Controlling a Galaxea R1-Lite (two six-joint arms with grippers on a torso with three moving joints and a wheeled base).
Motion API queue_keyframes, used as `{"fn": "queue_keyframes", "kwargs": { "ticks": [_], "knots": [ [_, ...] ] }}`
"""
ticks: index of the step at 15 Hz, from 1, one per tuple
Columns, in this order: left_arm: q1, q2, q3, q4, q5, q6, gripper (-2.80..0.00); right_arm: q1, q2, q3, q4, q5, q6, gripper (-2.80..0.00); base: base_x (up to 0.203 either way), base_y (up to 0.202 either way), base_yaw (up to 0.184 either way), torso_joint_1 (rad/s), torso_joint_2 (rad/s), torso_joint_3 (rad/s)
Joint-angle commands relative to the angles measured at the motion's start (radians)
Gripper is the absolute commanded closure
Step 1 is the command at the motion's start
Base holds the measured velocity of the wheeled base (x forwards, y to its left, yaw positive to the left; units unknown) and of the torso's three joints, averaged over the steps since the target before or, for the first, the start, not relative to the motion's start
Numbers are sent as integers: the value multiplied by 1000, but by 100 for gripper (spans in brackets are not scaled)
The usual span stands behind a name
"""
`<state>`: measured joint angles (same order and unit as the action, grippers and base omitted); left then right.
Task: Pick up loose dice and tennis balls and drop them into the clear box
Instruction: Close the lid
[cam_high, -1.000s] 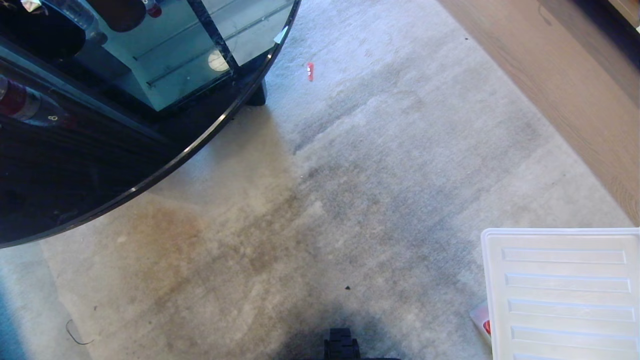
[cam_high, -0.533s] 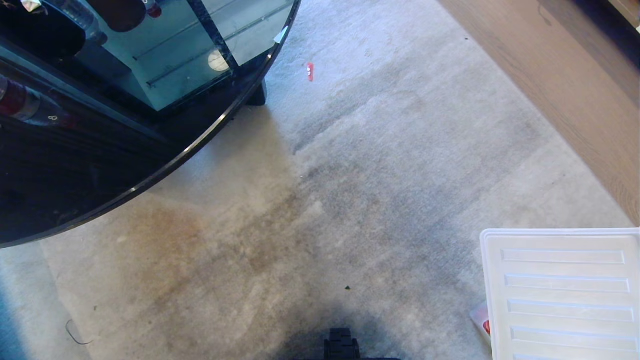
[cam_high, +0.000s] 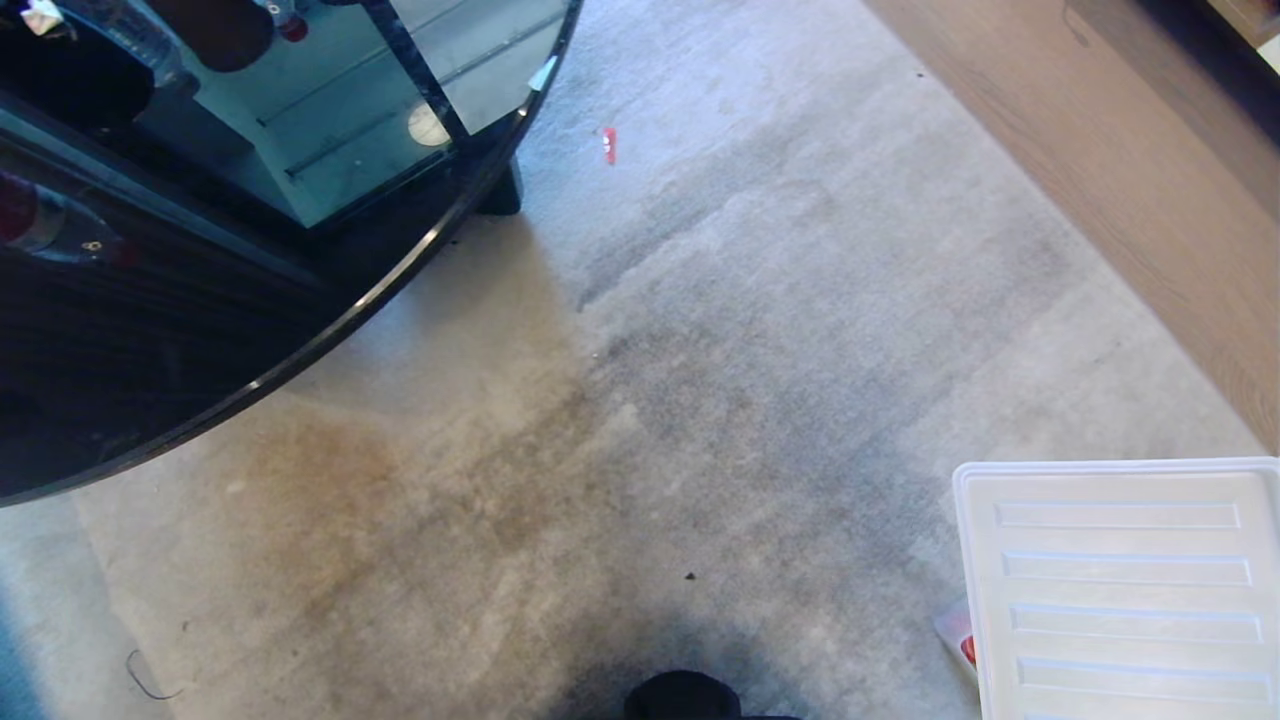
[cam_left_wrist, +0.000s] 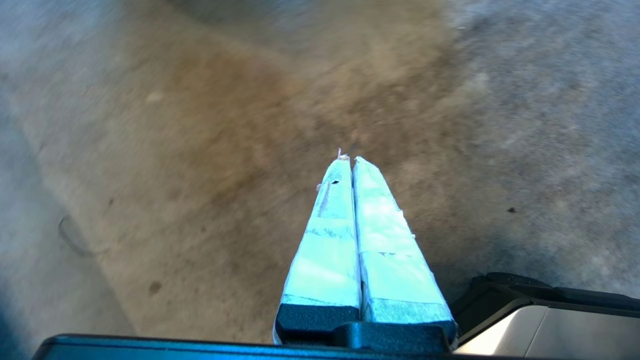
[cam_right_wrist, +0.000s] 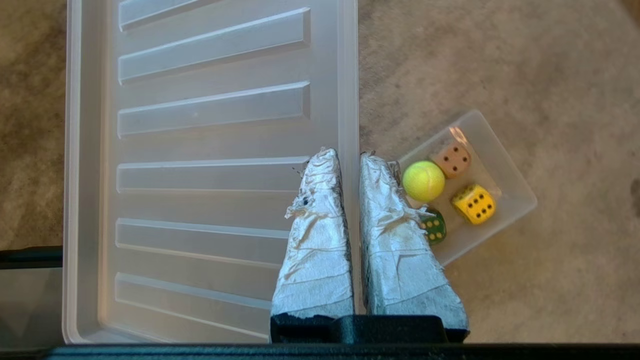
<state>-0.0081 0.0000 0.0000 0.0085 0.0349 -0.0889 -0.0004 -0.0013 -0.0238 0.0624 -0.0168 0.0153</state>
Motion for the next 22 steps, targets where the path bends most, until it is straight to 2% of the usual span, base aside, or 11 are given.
{"fn": "queue_keyframes", "kwargs": {
  "ticks": [1, 18, 22],
  "knots": [
    [0, 0, 0, -1, 0, 0, 0, 0, 0, 0, 0, 0, 0, 0, 5, 8, -124, 2, -2, 2],
    [0, 0, 0, -1, 0, -2, 0, 0, 0, 1, 0, 0, 0, 0, 2, 12, -162, 1, 2, 1],
    [0, 0, 0, -1, 0, -3, 0, 0, 0, 0, 0, 0, 0, 0, 2, 2, -80, -1, 2, 3]
  ]
}}
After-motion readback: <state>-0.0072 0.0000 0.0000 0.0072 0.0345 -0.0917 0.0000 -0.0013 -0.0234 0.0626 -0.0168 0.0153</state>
